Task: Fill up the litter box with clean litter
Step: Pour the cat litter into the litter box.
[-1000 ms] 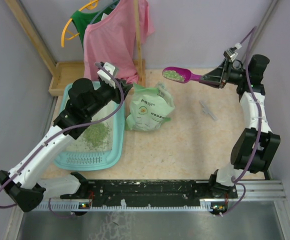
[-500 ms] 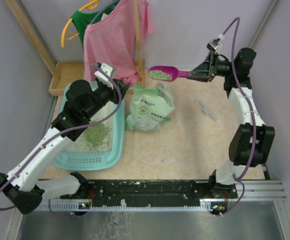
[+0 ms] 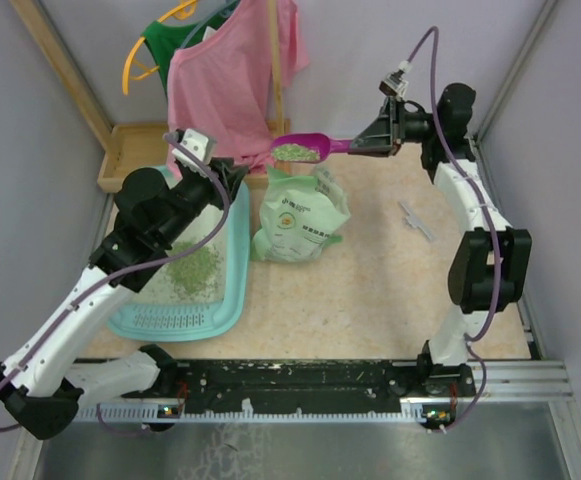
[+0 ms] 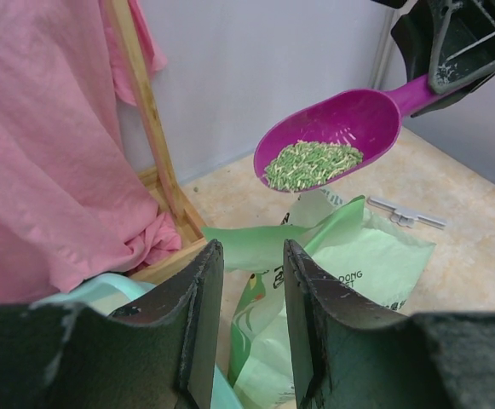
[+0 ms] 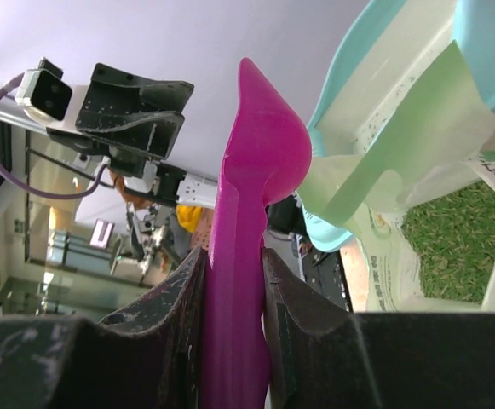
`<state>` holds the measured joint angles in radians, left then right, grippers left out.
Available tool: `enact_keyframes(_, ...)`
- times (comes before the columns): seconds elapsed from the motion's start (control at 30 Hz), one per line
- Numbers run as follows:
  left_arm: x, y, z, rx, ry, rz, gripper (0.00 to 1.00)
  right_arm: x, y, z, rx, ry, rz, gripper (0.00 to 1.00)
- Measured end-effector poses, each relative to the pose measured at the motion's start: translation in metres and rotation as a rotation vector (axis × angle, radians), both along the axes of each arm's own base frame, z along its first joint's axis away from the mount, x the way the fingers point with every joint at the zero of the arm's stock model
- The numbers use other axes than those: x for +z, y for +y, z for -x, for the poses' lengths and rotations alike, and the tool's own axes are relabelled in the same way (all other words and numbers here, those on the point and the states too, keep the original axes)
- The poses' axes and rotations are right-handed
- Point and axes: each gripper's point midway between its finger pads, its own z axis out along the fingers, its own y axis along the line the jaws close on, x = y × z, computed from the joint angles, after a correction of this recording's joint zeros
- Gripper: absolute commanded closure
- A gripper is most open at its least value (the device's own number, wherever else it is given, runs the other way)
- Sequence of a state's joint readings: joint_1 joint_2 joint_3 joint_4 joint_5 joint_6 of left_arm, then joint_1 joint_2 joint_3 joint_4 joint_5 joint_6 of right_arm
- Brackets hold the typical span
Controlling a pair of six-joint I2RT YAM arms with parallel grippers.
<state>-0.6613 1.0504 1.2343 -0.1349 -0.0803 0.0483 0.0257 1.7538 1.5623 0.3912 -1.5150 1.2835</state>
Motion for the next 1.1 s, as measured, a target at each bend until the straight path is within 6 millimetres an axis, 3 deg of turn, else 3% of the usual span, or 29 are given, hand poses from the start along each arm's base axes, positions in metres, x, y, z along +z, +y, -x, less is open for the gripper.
enact_keyframes(0.5,0.008,0.015,0.004,0.054,-0.016,0.016,0.6,-0.007,0.071,0.005,0.185,-0.005,0.0,1.0)
enact_keyframes(0.83,0.007,0.02,0.001,0.082,-0.024,0.003,0.6,-0.02,0.147,0.04,0.388,-0.014,-0.001,1.0)
enact_keyframes(1.1,0.011,0.028,0.004,0.109,-0.031,0.007,0.61,-0.039,0.19,0.06,0.497,0.002,0.003,1.0)
